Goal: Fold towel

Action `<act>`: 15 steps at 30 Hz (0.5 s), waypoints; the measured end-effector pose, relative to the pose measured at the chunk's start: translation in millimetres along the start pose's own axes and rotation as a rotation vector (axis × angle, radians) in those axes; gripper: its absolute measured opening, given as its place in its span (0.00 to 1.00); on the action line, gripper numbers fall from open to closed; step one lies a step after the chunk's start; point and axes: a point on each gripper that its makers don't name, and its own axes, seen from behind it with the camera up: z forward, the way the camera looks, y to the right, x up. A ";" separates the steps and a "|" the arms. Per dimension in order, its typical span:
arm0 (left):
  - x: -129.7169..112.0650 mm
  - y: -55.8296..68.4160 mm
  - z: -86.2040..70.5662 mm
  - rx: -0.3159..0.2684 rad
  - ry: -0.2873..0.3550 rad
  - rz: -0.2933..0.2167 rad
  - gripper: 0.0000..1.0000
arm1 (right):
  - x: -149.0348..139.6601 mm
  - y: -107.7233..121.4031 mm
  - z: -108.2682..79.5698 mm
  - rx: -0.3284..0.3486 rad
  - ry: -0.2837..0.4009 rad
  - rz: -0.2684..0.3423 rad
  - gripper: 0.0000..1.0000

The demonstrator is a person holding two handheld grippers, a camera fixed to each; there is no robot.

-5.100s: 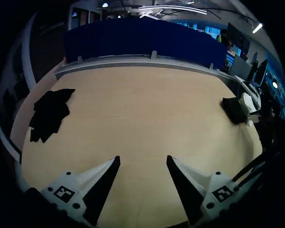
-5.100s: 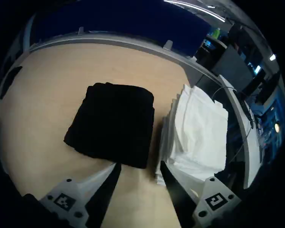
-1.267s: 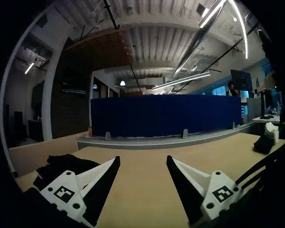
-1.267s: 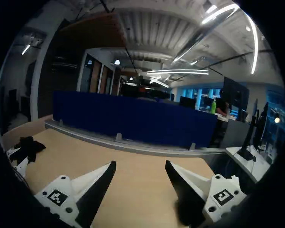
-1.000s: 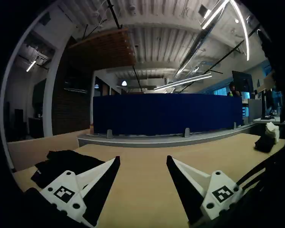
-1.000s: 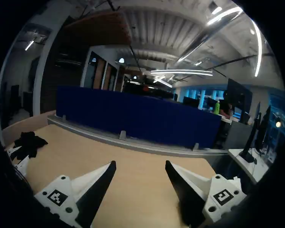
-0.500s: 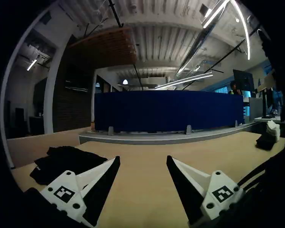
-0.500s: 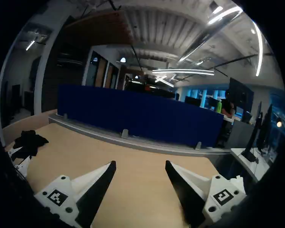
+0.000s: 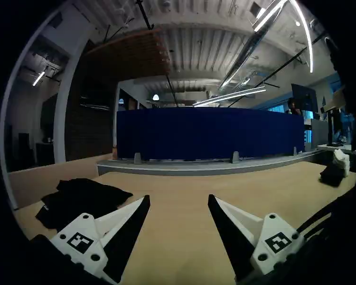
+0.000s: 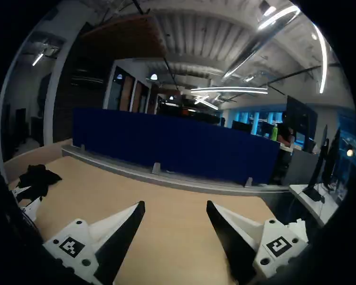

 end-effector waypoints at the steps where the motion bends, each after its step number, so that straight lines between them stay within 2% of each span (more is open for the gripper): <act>1: -0.3 0.0 0.0 0.000 0.000 0.000 0.90 | 2.8 2.7 -0.2 -0.002 0.007 0.002 1.00; 9: -1.6 -0.2 0.4 0.000 0.000 0.001 0.91 | 22.6 36.0 -10.0 -0.026 0.086 0.039 1.00; 15: -2.4 -0.4 0.4 0.001 0.000 0.000 0.91 | 6.7 61.7 -17.6 -0.051 0.115 0.073 1.00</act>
